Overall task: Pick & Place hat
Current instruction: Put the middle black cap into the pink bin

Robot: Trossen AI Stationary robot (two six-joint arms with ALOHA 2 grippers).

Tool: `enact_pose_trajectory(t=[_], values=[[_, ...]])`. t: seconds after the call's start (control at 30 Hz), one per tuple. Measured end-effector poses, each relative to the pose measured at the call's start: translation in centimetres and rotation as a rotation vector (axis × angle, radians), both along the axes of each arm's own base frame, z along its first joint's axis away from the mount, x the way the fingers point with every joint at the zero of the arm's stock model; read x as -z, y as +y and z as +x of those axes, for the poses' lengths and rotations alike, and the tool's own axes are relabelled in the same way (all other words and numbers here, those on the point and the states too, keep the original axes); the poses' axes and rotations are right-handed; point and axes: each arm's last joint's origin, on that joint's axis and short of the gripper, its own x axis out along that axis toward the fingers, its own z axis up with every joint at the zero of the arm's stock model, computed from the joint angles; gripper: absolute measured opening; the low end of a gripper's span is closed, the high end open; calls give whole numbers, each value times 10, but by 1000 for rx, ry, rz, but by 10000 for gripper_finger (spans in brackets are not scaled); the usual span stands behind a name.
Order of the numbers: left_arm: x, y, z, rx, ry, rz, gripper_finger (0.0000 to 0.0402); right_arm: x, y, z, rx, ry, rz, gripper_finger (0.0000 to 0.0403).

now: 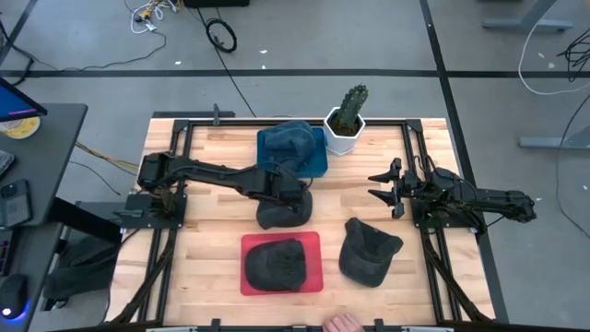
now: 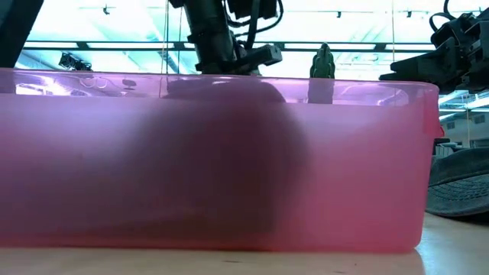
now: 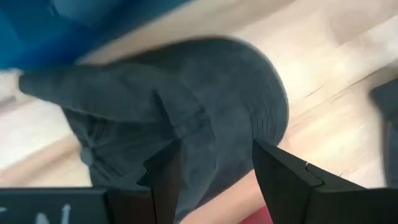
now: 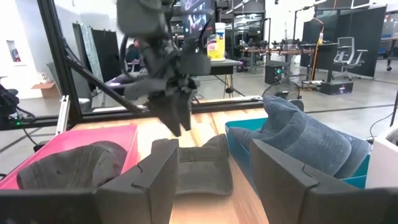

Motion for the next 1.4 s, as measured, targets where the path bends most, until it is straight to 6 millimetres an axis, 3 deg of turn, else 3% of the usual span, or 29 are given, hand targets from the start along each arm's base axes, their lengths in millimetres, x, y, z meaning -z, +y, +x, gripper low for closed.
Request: enact_pose_trajectory(t=[0.27,0.9,1.07,1.27,1.4], values=[[24,-7,7,-6,58,-16,195,0,0,0,-2,3,0,198],[46,-7,12,15,123,11,184,0,0,0,-2,1,0,198],[48,-7,16,50,102,21,138,0,0,0,-2,1,0,198],[48,-9,18,107,102,29,16,0,0,0,-1,1,0,198],[48,-14,18,145,96,22,7,0,0,0,-2,1,0,198]])
